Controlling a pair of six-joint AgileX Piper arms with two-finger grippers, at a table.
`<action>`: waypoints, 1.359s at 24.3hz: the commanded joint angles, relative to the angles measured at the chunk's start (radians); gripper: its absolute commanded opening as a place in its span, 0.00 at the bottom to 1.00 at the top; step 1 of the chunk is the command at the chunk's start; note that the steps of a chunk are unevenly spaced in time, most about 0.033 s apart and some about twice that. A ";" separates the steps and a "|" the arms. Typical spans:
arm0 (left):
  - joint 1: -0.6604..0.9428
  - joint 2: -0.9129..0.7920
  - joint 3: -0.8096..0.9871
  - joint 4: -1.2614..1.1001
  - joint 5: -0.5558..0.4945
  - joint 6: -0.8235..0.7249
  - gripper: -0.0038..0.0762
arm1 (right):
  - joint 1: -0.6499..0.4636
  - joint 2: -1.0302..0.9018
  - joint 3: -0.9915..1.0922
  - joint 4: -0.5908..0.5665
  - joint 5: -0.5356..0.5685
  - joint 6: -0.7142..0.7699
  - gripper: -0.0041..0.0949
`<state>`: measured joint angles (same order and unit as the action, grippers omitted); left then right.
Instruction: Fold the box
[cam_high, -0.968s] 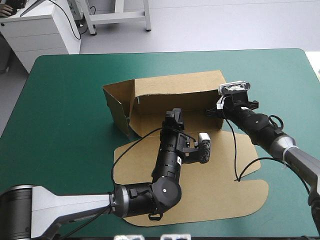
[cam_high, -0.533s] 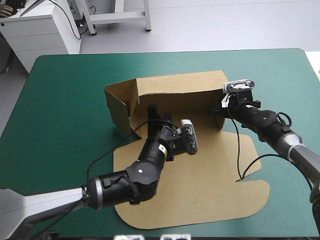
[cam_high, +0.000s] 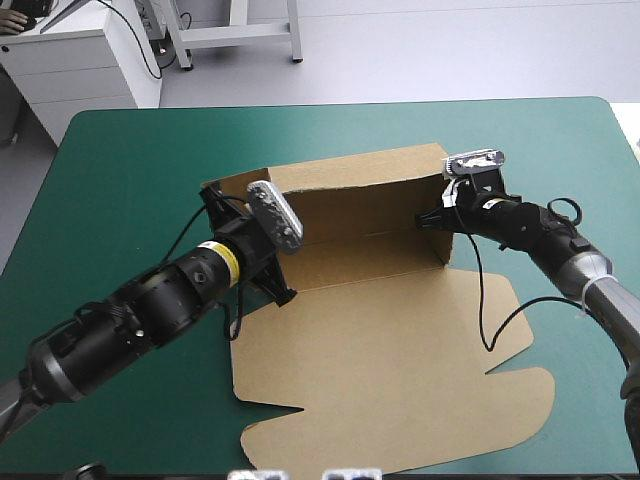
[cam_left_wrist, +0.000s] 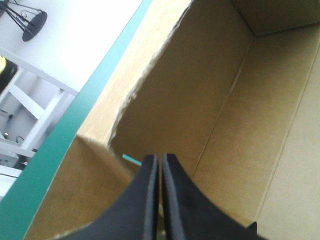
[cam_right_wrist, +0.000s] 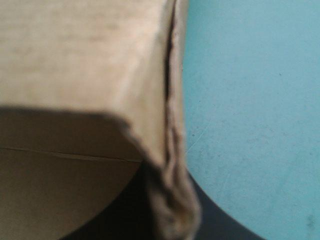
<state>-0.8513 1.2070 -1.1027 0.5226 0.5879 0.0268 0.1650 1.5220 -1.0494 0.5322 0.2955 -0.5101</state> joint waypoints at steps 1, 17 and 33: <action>0.157 -0.090 -0.031 -0.350 -0.075 0.280 0.05 | -0.006 -0.031 -0.044 -0.122 0.039 0.123 0.02; 1.127 -0.193 0.172 -1.672 -0.010 1.212 0.05 | -0.006 -0.031 -0.154 -0.312 0.287 0.323 0.02; 1.193 -0.080 0.172 -1.819 0.017 1.290 0.05 | -0.006 0.077 -0.540 -0.401 0.851 0.445 0.02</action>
<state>0.3379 1.1455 -0.9045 -1.2251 0.6157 1.3017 0.1659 1.5824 -1.4978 0.0993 1.0697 -0.0834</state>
